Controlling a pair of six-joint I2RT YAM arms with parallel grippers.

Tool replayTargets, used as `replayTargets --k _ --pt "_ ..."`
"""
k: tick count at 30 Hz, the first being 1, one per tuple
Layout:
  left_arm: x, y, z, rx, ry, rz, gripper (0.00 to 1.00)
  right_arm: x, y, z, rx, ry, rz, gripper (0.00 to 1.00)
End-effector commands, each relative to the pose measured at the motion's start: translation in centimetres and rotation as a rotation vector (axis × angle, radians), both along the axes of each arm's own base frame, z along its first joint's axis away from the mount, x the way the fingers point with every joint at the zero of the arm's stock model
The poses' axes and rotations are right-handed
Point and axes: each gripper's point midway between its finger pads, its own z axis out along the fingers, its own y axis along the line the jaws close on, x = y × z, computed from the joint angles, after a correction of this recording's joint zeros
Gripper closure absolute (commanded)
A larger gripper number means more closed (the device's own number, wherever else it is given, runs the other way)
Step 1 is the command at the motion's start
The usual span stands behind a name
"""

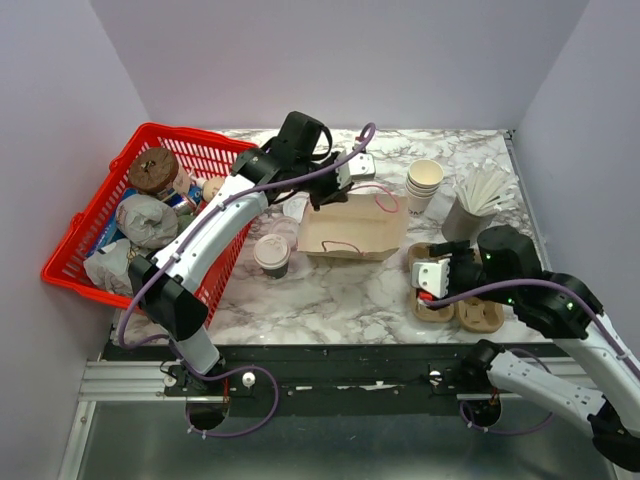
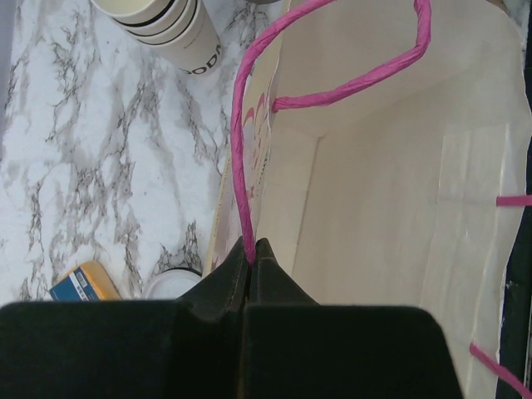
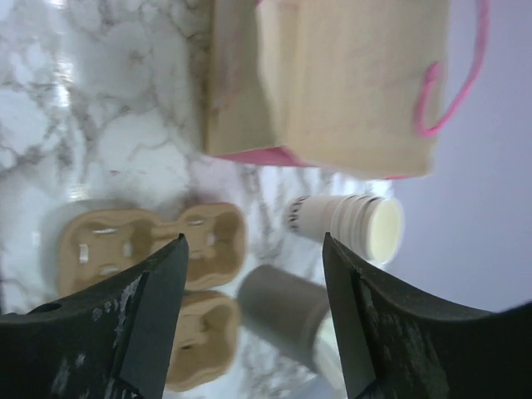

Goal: Pack the takeout coffee

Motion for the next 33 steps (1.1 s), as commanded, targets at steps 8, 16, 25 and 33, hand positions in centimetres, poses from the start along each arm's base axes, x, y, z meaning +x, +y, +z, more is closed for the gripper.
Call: replayTargets --k 8,16,25,33 --pt "3.1 -0.1 2.5 -0.098 -0.052 0.224 1.0 -1.8 -3.2 -10.3 0.08 0.52 -0.457 0.36" --pt "2.6 0.8 1.1 -0.118 0.072 0.257 1.0 3.1 -5.1 -11.3 0.203 0.762 -0.831 0.55" --pt "1.1 0.9 1.3 -0.232 0.288 0.268 1.0 4.8 -4.3 -13.2 0.321 1.014 -1.081 0.64" --pt "1.2 1.0 2.4 -0.26 0.297 0.265 1.0 5.6 -4.9 -16.2 0.278 1.128 -1.292 0.51"
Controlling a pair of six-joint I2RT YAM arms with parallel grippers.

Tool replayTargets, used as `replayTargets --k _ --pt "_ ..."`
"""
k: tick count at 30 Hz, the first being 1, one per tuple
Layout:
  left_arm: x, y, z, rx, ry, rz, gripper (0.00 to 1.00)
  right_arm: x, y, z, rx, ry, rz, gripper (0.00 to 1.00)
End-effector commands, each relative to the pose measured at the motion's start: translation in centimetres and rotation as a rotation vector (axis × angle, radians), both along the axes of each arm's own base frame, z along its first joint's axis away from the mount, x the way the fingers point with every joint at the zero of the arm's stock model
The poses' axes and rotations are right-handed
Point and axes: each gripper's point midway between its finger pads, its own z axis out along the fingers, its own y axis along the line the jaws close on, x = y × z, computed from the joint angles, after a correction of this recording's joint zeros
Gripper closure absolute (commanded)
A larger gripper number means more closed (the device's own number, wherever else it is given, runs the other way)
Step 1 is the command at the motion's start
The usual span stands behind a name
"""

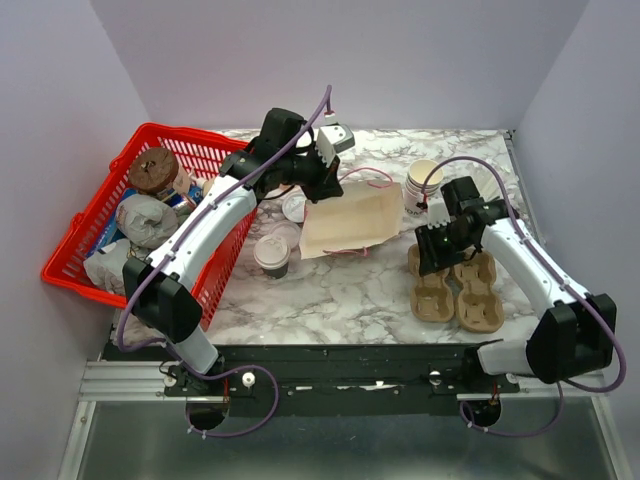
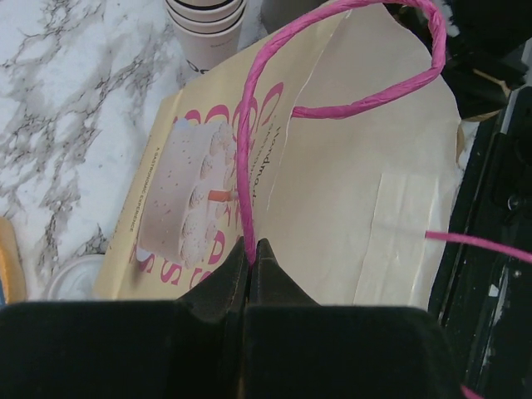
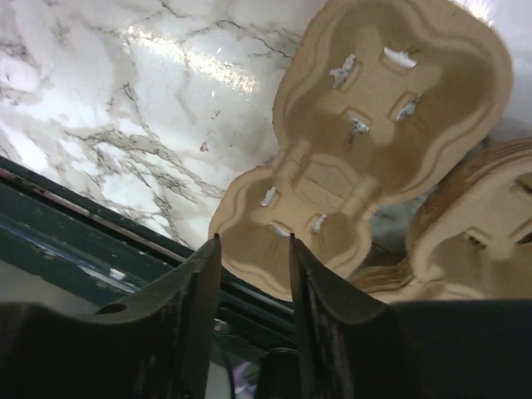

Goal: Pack the takeout coffee

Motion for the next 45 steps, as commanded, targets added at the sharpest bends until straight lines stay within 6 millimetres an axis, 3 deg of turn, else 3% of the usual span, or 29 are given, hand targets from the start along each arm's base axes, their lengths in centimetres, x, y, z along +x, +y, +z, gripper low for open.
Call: replayTargets --k 1,4,20,45 --pt "-1.0 -0.1 2.3 -0.066 0.012 -0.019 1.0 1.0 -0.4 -0.5 -0.01 0.076 -0.17 0.48" --pt "-0.9 -0.1 2.4 -0.076 0.021 -0.019 1.0 1.1 -1.0 -1.5 -0.038 0.119 -0.209 0.4" --pt "-1.2 0.9 3.2 -0.141 0.056 -0.007 1.0 1.1 -3.2 -5.5 -0.194 0.238 -0.27 0.49" --pt "-0.7 0.9 2.6 -0.15 0.078 -0.001 1.0 0.7 -2.5 -7.3 -0.149 0.253 -0.264 0.43"
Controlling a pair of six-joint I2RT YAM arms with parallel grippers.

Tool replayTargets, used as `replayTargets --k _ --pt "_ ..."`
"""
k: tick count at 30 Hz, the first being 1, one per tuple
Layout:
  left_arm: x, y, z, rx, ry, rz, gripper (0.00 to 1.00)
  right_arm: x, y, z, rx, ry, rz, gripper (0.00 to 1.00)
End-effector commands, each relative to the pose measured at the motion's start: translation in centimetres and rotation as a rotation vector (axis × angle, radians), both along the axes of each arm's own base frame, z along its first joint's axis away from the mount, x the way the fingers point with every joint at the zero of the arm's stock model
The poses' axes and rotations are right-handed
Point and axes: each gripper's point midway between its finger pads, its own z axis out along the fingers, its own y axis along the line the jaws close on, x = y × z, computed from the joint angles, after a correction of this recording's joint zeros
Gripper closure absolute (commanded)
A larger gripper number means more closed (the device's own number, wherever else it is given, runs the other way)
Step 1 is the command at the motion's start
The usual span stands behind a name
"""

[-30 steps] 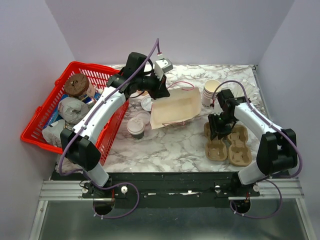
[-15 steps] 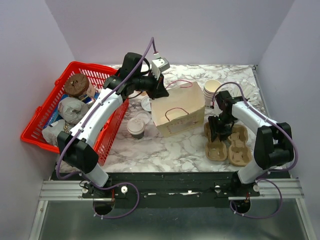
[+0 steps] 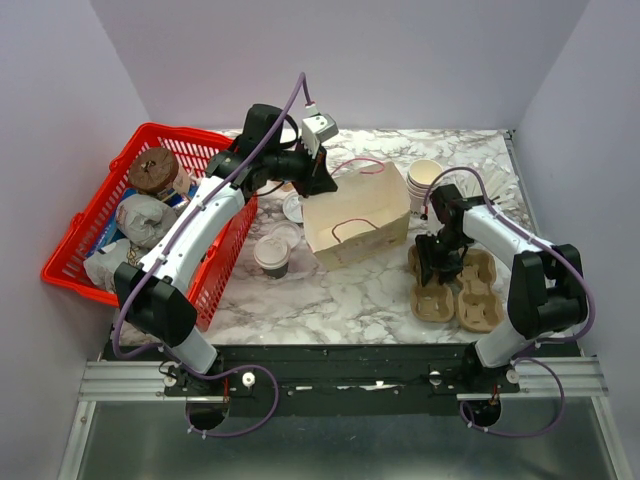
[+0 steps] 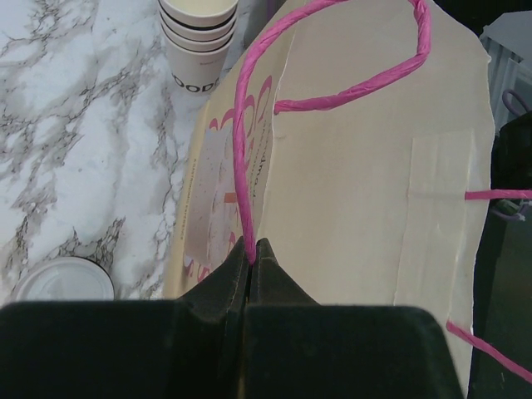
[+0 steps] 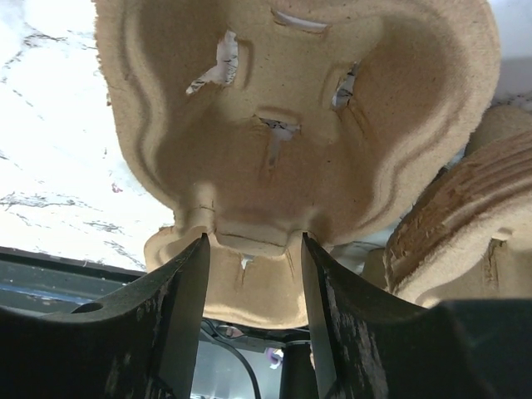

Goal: Pack the takeout coffee

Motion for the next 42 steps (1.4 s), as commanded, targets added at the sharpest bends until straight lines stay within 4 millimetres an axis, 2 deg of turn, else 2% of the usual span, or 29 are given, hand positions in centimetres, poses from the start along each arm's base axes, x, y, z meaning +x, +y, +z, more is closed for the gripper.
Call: replayTargets --k 1,10,23,30,38,42 --pt "-0.4 -0.2 0.8 -0.033 0.003 -0.015 1.0 0.3 0.1 -0.3 0.013 -0.035 -0.019 0.43" --pt "-0.5 -0.2 0.8 -0.038 0.008 -0.011 1.0 1.9 0.0 0.1 0.001 -0.083 -0.017 0.44" --pt "-0.6 -0.1 0.4 -0.038 0.022 -0.011 1.0 2.3 0.6 0.5 0.033 -0.114 -0.05 0.46" --pt "-0.4 -0.3 0.3 -0.04 0.028 -0.011 1.0 2.7 0.7 0.1 0.03 -0.126 -0.057 0.46" --pt "-0.3 -0.3 0.3 -0.041 0.031 -0.011 1.0 2.3 0.3 -0.4 0.008 -0.11 -0.063 0.46" --pt "-0.2 -0.2 0.4 -0.042 0.027 -0.009 1.0 0.8 -0.1 -1.0 -0.008 -0.075 -0.062 0.46"
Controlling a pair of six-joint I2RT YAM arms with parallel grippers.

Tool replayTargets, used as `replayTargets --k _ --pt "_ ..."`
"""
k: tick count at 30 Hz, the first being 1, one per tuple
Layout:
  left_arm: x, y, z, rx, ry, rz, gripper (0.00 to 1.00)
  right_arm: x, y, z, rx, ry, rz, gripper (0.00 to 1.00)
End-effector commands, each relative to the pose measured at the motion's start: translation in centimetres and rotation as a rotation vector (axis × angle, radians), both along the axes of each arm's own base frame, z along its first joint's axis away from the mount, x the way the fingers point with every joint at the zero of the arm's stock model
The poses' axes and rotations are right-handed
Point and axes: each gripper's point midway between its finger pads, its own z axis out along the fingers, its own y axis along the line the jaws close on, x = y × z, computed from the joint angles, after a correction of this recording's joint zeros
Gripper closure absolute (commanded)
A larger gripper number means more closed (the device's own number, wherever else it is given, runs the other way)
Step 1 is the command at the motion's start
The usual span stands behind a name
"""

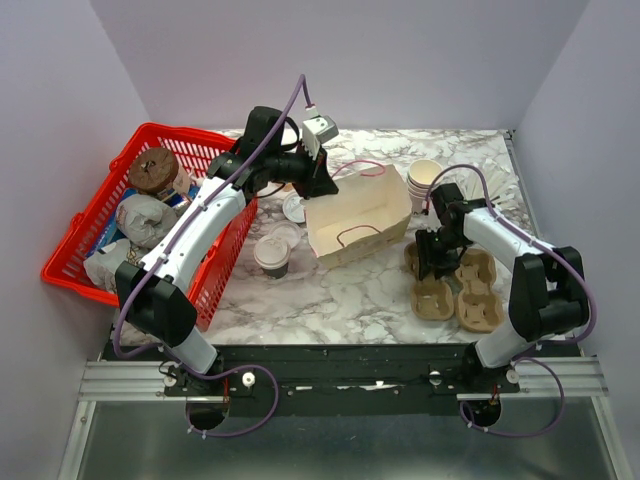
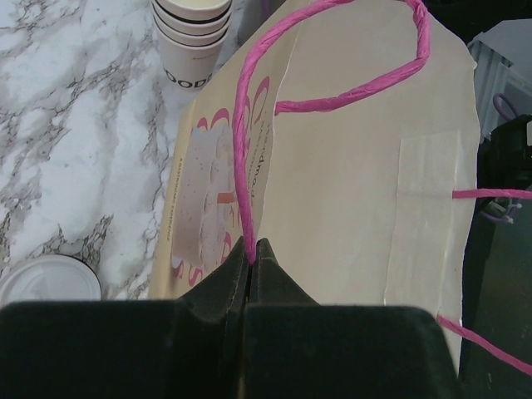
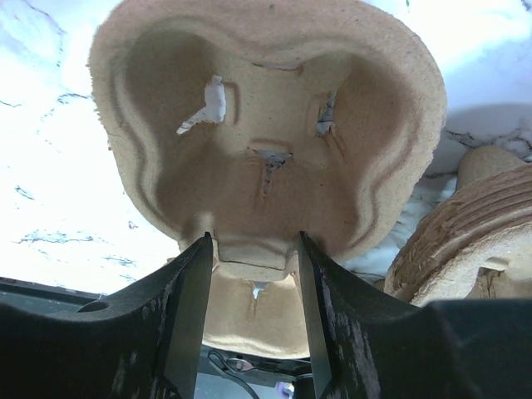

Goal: Pack the takeout coffee

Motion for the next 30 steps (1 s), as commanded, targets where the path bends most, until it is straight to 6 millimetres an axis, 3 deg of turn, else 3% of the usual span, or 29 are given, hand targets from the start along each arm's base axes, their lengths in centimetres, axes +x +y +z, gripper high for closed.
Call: replayTargets --k 1,30 --pt "-0.16 -0.03 0.94 -0.031 -0.002 -0.015 1.0 -1.23 -0.67 -0.49 -0.026 0.015 -0.017 0.46" --pt "0.55 0.29 0.97 -0.035 -0.007 0.002 1.0 -1.89 -0.16 0.24 -0.04 0.032 -0.004 0.38"
